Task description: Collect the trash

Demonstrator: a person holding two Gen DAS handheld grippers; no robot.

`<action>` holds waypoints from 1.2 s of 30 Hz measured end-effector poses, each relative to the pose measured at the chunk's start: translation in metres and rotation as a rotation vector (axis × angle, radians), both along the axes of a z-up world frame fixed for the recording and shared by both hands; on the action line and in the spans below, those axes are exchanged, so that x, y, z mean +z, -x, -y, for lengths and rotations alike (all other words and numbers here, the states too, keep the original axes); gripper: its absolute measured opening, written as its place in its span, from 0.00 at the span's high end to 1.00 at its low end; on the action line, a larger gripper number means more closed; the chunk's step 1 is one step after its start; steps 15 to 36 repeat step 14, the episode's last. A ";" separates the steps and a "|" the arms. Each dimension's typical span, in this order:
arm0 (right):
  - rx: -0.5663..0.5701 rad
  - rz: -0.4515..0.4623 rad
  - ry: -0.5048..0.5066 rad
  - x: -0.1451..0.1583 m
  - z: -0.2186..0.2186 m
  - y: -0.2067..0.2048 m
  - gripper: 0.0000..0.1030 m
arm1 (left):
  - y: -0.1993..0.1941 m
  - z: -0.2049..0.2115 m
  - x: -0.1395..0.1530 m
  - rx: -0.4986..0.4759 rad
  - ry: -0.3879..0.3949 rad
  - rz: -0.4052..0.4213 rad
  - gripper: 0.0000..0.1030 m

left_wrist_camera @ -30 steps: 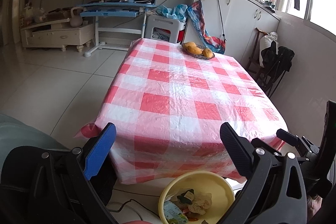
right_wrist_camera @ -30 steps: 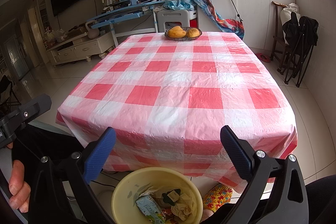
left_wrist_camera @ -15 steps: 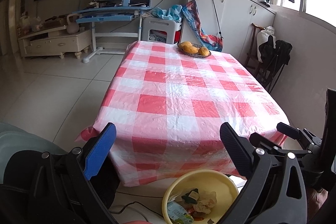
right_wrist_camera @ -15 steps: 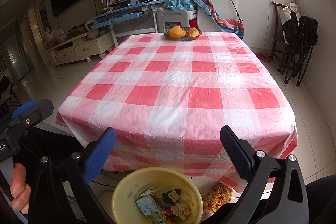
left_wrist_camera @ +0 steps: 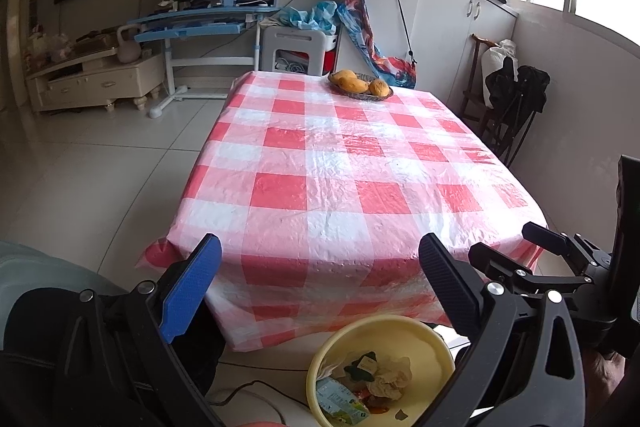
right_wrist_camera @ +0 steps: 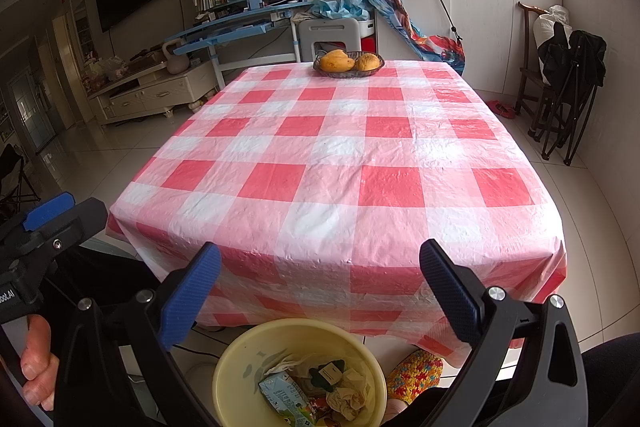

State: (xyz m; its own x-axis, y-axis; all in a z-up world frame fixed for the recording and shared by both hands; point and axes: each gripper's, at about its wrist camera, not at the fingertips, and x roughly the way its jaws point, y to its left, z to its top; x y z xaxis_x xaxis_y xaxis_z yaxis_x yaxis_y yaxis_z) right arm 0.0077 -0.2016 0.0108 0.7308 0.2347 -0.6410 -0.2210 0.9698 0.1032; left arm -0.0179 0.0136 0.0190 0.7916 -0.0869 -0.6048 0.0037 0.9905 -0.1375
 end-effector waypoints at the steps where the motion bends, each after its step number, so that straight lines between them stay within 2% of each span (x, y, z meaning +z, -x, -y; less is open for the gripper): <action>1: 0.000 0.000 0.000 0.000 0.000 0.000 0.08 | -0.001 -0.001 -0.001 -0.005 0.008 -0.010 0.07; 9: 0.000 -0.001 0.001 -0.001 -0.001 0.002 0.08 | -0.006 -0.001 -0.005 -0.005 0.015 -0.044 0.07; 14: 0.002 -0.001 0.002 -0.002 -0.001 0.002 0.08 | -0.010 -0.008 -0.008 0.017 0.056 -0.070 0.07; 36: 0.002 -0.001 0.002 -0.002 -0.001 0.002 0.08 | -0.010 -0.008 -0.008 0.017 0.056 -0.070 0.07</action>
